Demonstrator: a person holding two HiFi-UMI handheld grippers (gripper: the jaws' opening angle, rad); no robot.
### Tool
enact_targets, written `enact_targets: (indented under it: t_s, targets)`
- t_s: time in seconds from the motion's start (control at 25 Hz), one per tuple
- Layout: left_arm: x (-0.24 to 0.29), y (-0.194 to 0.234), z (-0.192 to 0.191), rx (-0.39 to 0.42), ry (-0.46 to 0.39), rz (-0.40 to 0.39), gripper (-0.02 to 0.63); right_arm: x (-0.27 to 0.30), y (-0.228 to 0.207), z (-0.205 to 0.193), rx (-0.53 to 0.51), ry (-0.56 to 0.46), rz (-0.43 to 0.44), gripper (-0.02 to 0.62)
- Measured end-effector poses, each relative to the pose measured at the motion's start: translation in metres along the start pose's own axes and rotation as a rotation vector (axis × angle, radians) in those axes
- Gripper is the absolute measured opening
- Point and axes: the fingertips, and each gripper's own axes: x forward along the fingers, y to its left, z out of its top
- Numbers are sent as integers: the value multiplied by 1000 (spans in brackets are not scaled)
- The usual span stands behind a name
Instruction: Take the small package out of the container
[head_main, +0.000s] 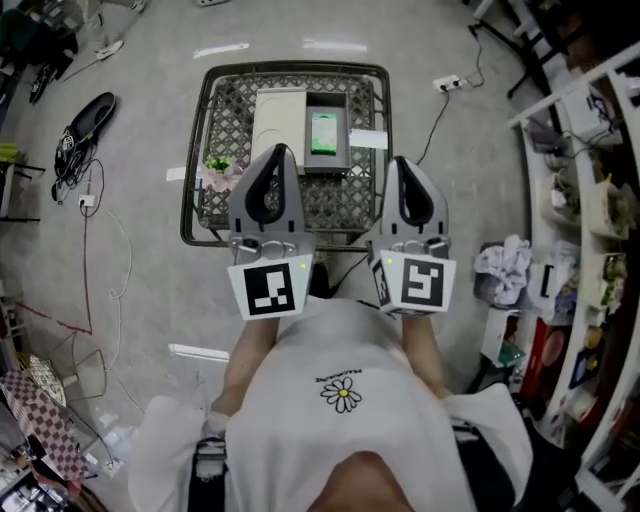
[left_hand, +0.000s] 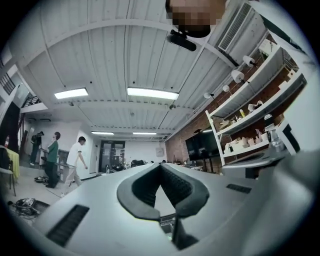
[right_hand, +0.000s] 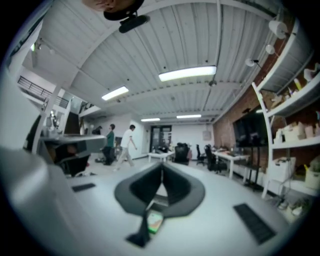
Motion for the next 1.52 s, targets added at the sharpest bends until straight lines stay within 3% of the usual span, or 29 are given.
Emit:
enact_targets:
  t_s: [0.28, 0.76, 1.12, 1.16, 1.36, 1.52]
  targets:
    - [69, 24, -39, -39, 72, -17, 23, 63, -12, -2, -31, 44, -17, 32]
    - [111, 9, -69, 7, 150, 75, 23, 114, -44, -23, 28, 88, 101, 31]
    - [130, 2, -93, 2, 225, 102, 25, 129, -64, -42, 56, 131, 125, 32]
    - [133, 0, -98, -2, 239, 94, 31, 129, -66, -45, 59, 137, 125, 31]
    - [151, -12, -134, -39, 337, 47, 192, 130, -74, -59, 75, 170, 125, 31]
    - [162, -22, -181, -110, 442, 28, 270, 132, -84, -72, 86, 202, 115, 32]
